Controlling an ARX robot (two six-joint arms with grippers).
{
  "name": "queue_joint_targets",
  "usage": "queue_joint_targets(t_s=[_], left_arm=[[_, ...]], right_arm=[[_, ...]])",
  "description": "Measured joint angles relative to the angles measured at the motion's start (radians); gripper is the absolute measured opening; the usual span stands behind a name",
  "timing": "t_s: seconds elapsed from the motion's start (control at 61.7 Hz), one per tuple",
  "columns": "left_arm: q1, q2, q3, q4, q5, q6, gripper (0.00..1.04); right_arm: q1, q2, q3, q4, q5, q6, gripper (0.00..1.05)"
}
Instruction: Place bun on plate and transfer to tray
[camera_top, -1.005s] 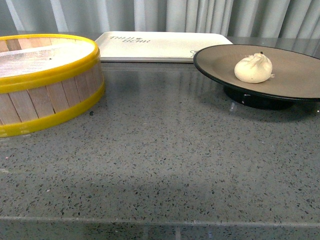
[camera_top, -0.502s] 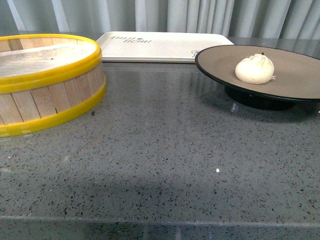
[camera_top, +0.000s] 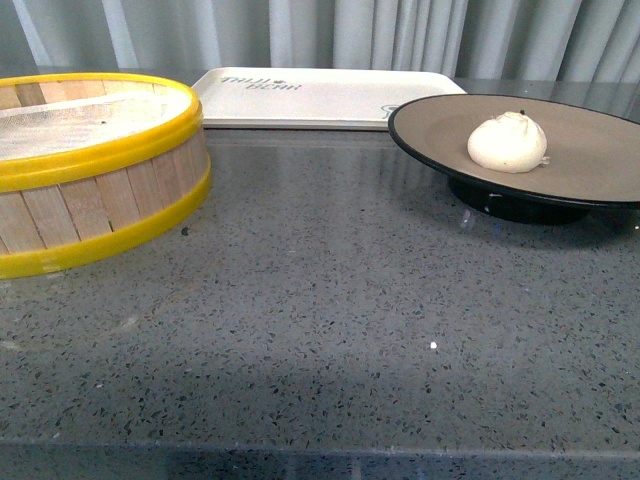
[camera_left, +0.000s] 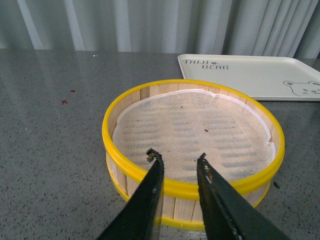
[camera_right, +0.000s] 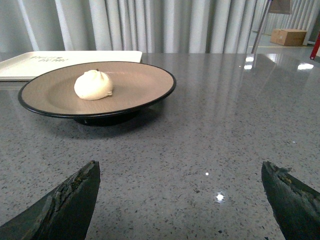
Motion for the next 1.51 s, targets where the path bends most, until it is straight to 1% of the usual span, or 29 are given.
queue_joint_targets(t_s=[0.049, 0.065, 0.081, 0.097, 0.13, 0.551, 0.761, 1.037, 1.28, 1.377, 1.442, 1.507], left_arm=[[0.0, -0.017, -0.023, 0.006, 0.0, -0.001, 0.16], [0.0, -0.028, -0.036, 0.011, 0.0, -0.003, 0.11], [0.0, -0.03, -0.039, 0.012, 0.0, -0.003, 0.1], [0.0, -0.041, -0.051, 0.015, -0.001, -0.004, 0.06], [0.0, -0.052, -0.064, 0.018, -0.001, -0.01, 0.04], [0.0, -0.192, -0.203, 0.022, -0.001, -0.01, 0.04], [0.0, -0.285, -0.256, -0.019, -0.001, -0.01, 0.04], [0.0, -0.386, -0.291, -0.084, -0.001, -0.011, 0.04], [0.0, -0.447, -0.303, -0.102, -0.001, -0.011, 0.04], [0.0, -0.472, -0.302, -0.129, -0.001, -0.011, 0.04], [0.0, -0.575, -0.302, -0.267, 0.001, -0.011, 0.04], [0.0, -0.625, -0.302, -0.298, -0.001, -0.011, 0.04]], right_arm=[[0.0, 0.0, 0.0, 0.0, 0.0, 0.0, 0.96], [0.0, 0.0, 0.0, 0.0, 0.0, 0.0, 0.96], [0.0, 0.0, 0.0, 0.0, 0.0, 0.0, 0.96], [0.0, 0.0, 0.0, 0.0, -0.001, 0.0, 0.96], [0.0, 0.0, 0.0, 0.0, -0.001, 0.0, 0.96], [0.0, 0.0, 0.0, 0.0, -0.001, 0.0, 0.96], [0.0, 0.0, 0.0, 0.0, -0.001, 0.0, 0.96], [0.0, 0.0, 0.0, 0.0, 0.0, 0.0, 0.96], [0.0, 0.0, 0.0, 0.0, -0.001, 0.0, 0.96], [0.0, 0.0, 0.0, 0.0, -0.001, 0.0, 0.96], [0.0, 0.0, 0.0, 0.0, -0.001, 0.0, 0.96], [0.0, 0.0, 0.0, 0.0, 0.0, 0.0, 0.96]])
